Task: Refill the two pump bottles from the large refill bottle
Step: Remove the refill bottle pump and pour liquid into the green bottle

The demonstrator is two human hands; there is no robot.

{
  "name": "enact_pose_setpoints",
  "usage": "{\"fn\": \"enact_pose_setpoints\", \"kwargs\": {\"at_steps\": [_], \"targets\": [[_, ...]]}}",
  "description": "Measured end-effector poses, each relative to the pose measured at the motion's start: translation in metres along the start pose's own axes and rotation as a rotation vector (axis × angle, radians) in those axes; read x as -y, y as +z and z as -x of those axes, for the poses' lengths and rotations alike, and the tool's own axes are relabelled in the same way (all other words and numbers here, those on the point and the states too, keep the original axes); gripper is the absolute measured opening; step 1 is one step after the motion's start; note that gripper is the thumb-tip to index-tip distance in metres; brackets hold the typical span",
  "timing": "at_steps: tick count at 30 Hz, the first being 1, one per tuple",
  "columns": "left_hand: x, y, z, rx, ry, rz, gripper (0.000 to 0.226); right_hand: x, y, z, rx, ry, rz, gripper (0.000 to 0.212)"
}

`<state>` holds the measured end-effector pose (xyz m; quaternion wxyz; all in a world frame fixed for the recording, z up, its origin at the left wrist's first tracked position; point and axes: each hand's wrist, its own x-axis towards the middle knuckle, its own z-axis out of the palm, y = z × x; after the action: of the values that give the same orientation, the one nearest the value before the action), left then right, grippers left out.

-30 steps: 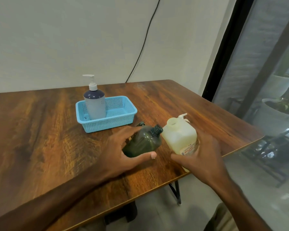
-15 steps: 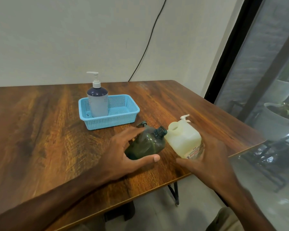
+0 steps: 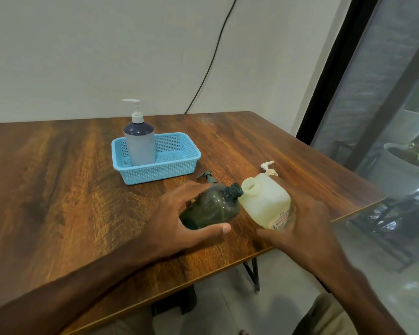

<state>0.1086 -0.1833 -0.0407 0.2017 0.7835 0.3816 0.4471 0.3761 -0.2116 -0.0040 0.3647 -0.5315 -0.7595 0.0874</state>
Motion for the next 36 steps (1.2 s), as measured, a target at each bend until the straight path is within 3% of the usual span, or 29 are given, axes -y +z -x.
{"fn": "enact_pose_setpoints", "kwargs": {"at_steps": [36], "targets": [[0.003, -0.003, -0.002, -0.049, 0.011, -0.032, 0.07, 0.01, -0.006, -0.015, 0.023, -0.058, 0.128, 0.096]]}}
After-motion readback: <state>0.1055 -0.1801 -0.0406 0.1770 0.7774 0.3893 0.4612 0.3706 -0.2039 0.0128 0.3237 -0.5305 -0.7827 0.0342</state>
